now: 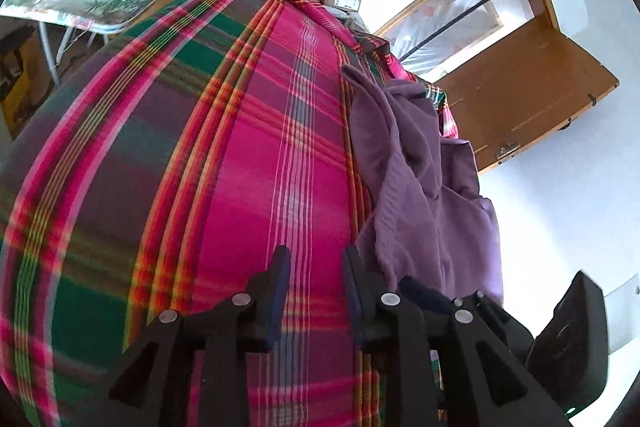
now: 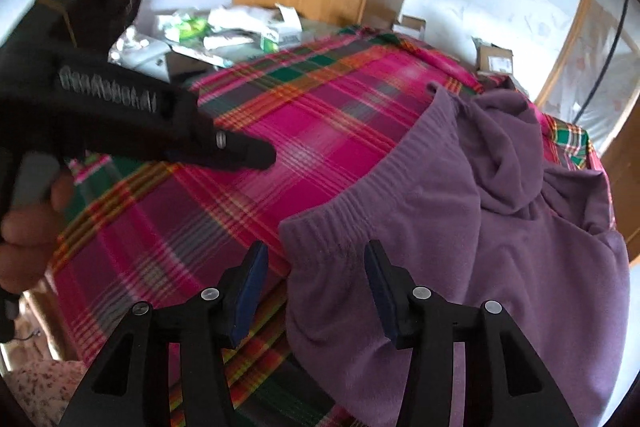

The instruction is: Fold clothes

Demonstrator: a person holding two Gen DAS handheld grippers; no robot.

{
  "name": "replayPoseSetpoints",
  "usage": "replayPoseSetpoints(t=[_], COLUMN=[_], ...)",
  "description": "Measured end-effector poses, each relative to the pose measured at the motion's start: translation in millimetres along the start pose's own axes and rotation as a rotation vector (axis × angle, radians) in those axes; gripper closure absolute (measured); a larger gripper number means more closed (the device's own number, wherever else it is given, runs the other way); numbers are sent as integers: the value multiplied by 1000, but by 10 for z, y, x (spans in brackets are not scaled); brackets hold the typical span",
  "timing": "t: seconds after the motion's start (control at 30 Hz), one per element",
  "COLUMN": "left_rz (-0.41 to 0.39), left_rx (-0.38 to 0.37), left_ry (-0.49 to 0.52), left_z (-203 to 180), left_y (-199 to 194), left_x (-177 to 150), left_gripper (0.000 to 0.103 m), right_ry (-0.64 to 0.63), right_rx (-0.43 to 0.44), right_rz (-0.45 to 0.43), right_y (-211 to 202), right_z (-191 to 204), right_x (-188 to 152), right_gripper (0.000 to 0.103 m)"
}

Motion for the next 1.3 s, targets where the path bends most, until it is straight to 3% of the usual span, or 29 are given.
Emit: replayPoseSetpoints(t=[0.07, 0.13, 0.23, 0.3, 0.47, 0.73, 0.97, 1.03, 1.17, 1.3], left_rz=[1, 12, 30, 42, 64, 96, 151, 142, 210, 199], left_rx=[1, -12, -34, -53, -141, -210, -154, -112, 7, 10], left_ry=[-4, -11, -9, 8, -21, -51, -50, -16, 75, 139], left_z=[16, 16, -27, -98, -247, -435, -456, -466, -499, -616], left_y=[39, 108, 225, 327, 527, 829, 1023, 1019, 1041, 1051], left_x=[61, 130, 228, 307, 465, 658, 698, 723, 632, 616], left_gripper=[76, 75, 75, 75, 75, 75, 75, 73, 73, 73], right_ry=[25, 61, 98, 118, 212, 281, 307, 310, 302, 305], right_rx=[-15, -16, -12, -16, 26, 73, 91, 101, 116, 127], right_rz=[10, 20, -13, -45, -106, -145, -152, -144, -136, -131], right_y=[42, 67, -21, -108, -378, -614, -686, -668, -636, -609], right_z=[-54, -114, -190, -245, -408, -495, -506, -489, -437, -424], right_x=[5, 13, 49, 76, 121, 122, 91, 80, 72, 72], right_gripper=[52, 71, 89, 92, 93, 93, 93, 93, 93, 93])
Point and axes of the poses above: each gripper's, at about its wrist camera, not at the fingertips, and y roughly the way its jaws point, z to its left, x to its top, the point moved 10 cm from there along y, roughly the way its jaws point, and after that the axes turned 12 degrees about y, right-handed, at the moved point
